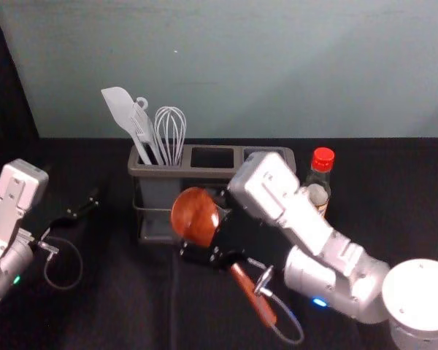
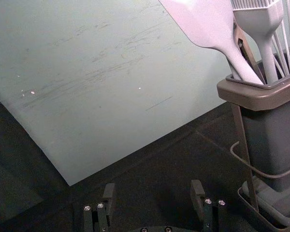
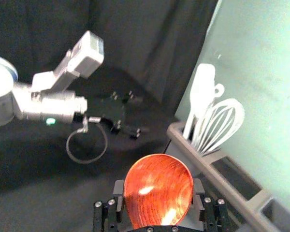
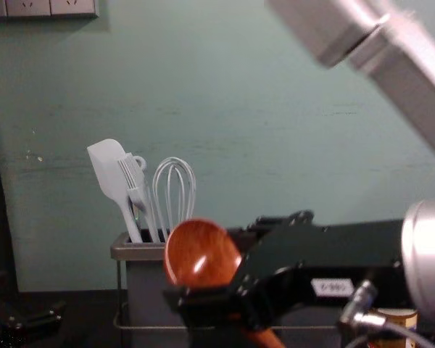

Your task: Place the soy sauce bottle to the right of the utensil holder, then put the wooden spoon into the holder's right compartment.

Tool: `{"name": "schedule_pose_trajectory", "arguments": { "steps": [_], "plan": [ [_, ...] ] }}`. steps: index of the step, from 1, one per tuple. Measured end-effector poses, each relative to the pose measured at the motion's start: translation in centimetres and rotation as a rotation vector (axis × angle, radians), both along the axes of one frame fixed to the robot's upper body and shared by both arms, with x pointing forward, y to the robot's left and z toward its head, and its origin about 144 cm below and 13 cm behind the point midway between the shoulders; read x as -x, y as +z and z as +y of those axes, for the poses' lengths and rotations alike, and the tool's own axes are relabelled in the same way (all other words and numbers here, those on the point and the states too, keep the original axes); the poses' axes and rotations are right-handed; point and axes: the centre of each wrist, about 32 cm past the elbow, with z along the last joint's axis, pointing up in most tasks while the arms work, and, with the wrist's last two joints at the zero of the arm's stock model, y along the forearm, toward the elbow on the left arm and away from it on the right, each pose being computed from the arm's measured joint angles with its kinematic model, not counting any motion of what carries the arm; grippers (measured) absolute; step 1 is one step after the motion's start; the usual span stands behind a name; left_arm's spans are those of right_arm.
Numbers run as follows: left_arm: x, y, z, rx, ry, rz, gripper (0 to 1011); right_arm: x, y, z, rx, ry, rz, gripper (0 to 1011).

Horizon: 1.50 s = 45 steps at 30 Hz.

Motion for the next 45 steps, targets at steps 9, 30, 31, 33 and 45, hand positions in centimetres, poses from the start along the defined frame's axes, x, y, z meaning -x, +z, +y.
{"name": "schedule_pose_trajectory", "arguments": {
  "steps": [9,30,31,33,45],
  "plan": [
    [0.0,0.0,0.0,0.0,0.0,0.0,1012,-0.2,0.8,-1.8,-0.066,0.038,-0.105,840],
    [0.0,0.0,0.0,0.0,0.0,0.0,1011,-3.8,4.0,-2.2,-0.064,0.065,-0.202,840],
    [0.0,0.0,0.0,0.0,0.0,0.0,1011,-4.2,4.2,-2.1,-0.061,0.064,-0.206,840],
    [0.0,0.0,0.0,0.0,0.0,0.0,1011,-4.7,4.4,-2.0,-0.06,0.062,-0.211,840],
    [0.0,0.0,0.0,0.0,0.0,0.0,1011,-7.6,6.3,-2.0,-0.102,0.046,-0.224,841]
  ]
}}
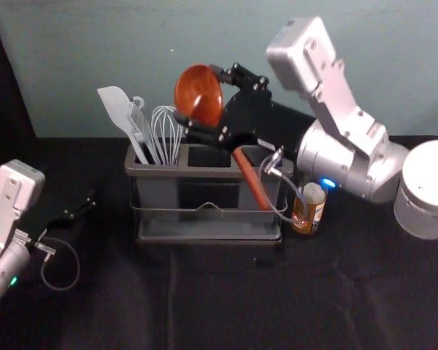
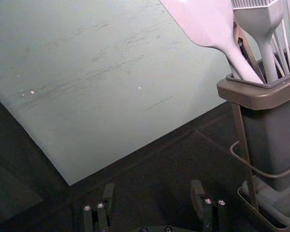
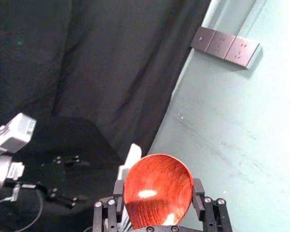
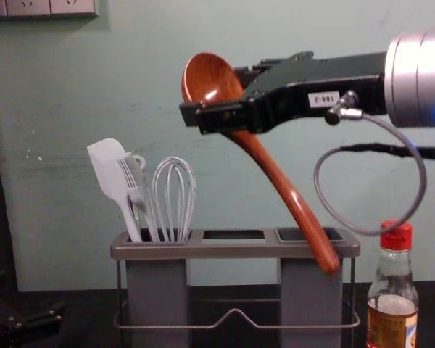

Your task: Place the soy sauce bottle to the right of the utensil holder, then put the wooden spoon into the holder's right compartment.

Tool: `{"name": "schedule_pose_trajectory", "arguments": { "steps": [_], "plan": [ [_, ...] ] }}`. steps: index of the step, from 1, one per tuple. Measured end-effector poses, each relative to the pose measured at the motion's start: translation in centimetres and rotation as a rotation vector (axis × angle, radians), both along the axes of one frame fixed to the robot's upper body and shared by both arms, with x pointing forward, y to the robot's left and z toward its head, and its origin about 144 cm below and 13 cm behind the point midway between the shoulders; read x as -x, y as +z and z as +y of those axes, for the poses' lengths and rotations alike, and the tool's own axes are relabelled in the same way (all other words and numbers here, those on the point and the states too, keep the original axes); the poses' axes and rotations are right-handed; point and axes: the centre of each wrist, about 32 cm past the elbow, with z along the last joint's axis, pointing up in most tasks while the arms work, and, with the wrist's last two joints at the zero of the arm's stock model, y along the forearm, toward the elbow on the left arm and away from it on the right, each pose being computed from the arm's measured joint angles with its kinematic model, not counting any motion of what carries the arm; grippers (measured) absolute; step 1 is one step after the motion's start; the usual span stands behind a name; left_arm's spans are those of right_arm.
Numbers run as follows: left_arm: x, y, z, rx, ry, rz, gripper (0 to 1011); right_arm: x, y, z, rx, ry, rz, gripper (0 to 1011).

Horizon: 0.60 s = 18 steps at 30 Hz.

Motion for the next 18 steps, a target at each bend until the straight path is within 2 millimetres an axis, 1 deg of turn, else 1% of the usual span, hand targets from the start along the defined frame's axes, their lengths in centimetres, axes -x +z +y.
{"name": "schedule_pose_trajectory", "arguments": {
  "steps": [8,12,13,14,18],
  "plan": [
    [0.0,0.0,0.0,0.0,0.0,0.0,1011,-1.9,1.1,-0.6,-0.027,-0.025,-0.011,840],
    [0.0,0.0,0.0,0.0,0.0,0.0,1011,-3.5,1.5,-0.6,-0.038,-0.065,-0.018,841],
    [0.0,0.0,0.0,0.0,0.0,0.0,1012,-4.1,1.4,-0.6,-0.039,-0.079,-0.015,840],
    [0.0,0.0,0.0,0.0,0.0,0.0,1011,-4.1,1.4,-0.6,-0.039,-0.079,-0.015,840],
    [0.0,0.0,0.0,0.0,0.0,0.0,1011,-5.8,1.3,-0.5,-0.035,-0.1,-0.006,841]
  ]
}}
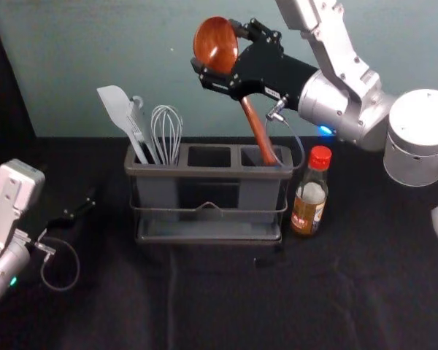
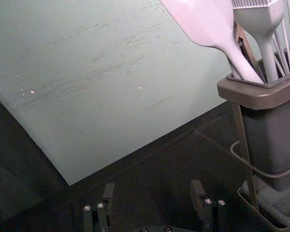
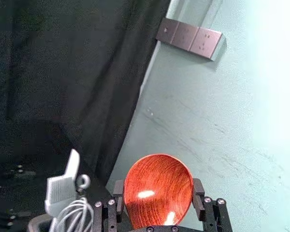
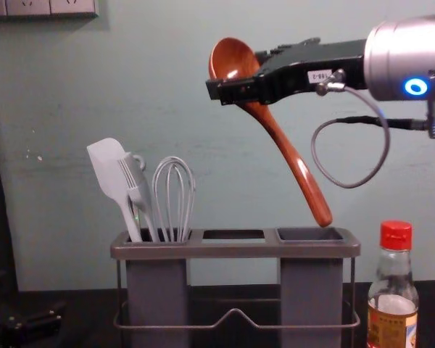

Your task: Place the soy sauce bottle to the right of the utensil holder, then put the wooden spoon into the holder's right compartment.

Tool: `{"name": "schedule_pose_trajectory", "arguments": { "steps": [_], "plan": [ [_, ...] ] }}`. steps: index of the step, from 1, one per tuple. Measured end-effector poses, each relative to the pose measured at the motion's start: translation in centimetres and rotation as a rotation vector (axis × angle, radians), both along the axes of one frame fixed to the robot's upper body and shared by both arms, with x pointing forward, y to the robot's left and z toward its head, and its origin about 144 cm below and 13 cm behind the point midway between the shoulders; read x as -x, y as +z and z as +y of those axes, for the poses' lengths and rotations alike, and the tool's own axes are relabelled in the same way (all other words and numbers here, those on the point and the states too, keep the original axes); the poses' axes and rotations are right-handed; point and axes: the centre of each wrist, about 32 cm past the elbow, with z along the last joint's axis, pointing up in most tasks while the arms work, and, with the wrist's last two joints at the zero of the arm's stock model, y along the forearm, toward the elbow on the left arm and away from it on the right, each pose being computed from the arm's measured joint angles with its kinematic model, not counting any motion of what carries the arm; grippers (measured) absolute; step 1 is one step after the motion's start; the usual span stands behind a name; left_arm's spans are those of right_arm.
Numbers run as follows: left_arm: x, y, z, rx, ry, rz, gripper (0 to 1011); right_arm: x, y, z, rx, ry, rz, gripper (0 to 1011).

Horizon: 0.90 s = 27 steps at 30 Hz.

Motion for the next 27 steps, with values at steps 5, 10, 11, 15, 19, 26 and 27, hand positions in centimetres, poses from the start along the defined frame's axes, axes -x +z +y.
{"name": "schedule_pose_trajectory", "arguments": {
  "steps": [5,10,11,15,19,26,27],
  "plan": [
    [0.0,0.0,0.0,0.0,0.0,0.0,1011,-1.3,-0.4,0.2,-0.004,-0.002,0.009,840],
    [0.0,0.0,0.0,0.0,0.0,0.0,1011,-2.3,-0.9,0.5,-0.015,0.008,0.017,841],
    [0.0,0.0,0.0,0.0,0.0,0.0,1011,-2.5,-1.0,0.5,-0.017,0.012,0.019,840],
    [0.0,0.0,0.0,0.0,0.0,0.0,1012,-2.9,-1.3,0.6,-0.024,0.025,0.02,840],
    [0.0,0.0,0.0,0.0,0.0,0.0,1011,-3.1,-1.5,0.6,-0.025,0.031,0.024,840],
    [0.0,0.0,0.0,0.0,0.0,0.0,1012,-3.1,-2.0,0.4,-0.021,0.03,0.04,840],
    [0.0,0.0,0.0,0.0,0.0,0.0,1012,-3.1,-2.1,0.3,-0.021,0.03,0.041,840]
  ]
}}
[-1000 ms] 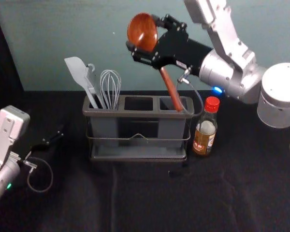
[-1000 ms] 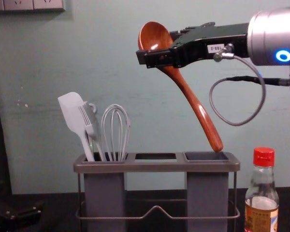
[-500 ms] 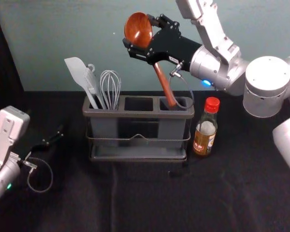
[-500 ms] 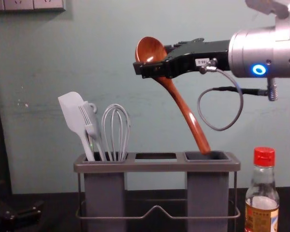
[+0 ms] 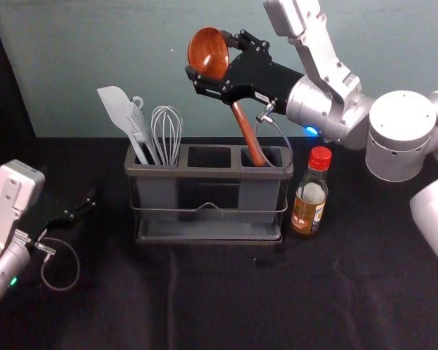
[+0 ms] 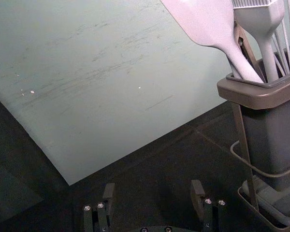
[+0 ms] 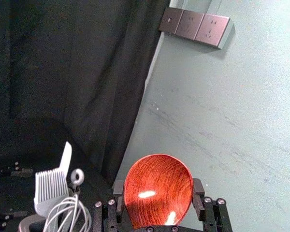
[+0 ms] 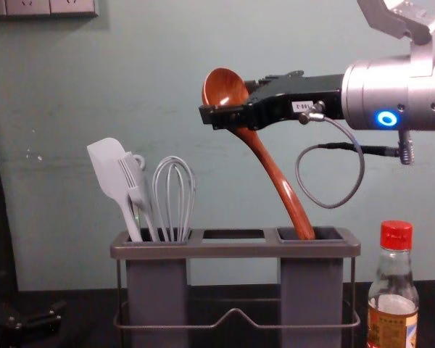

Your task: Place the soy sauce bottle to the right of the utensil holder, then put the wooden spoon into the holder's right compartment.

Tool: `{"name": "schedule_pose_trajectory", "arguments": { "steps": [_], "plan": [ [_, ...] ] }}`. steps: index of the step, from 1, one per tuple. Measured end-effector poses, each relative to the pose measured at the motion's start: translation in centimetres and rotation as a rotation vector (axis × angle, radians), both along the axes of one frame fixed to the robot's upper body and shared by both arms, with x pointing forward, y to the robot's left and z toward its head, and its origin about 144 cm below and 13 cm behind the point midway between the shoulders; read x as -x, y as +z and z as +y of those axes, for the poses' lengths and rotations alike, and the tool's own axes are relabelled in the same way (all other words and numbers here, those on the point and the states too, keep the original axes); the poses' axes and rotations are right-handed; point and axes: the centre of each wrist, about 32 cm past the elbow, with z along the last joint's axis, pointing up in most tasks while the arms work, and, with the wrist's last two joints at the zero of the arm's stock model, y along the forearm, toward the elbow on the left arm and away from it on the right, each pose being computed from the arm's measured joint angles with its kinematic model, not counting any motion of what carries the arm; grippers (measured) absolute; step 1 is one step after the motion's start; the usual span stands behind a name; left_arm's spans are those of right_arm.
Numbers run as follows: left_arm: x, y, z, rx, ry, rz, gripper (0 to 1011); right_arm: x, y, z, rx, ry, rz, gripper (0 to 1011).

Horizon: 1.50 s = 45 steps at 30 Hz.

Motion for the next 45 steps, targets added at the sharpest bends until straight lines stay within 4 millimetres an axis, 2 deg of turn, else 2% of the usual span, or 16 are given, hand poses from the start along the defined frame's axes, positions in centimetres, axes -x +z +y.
{"name": "schedule_pose_trajectory", "arguments": {
  "steps": [13,35,45],
  "plan": [
    [0.0,0.0,0.0,0.0,0.0,0.0,1011,1.4,-0.9,-1.2,0.005,0.003,0.012,841],
    [0.0,0.0,0.0,0.0,0.0,0.0,1012,5.5,-1.4,-4.3,-0.008,-0.008,0.009,840],
    [0.0,0.0,0.0,0.0,0.0,0.0,1011,6.5,-2.1,-5.5,-0.03,-0.027,0.019,840]
  ]
}}
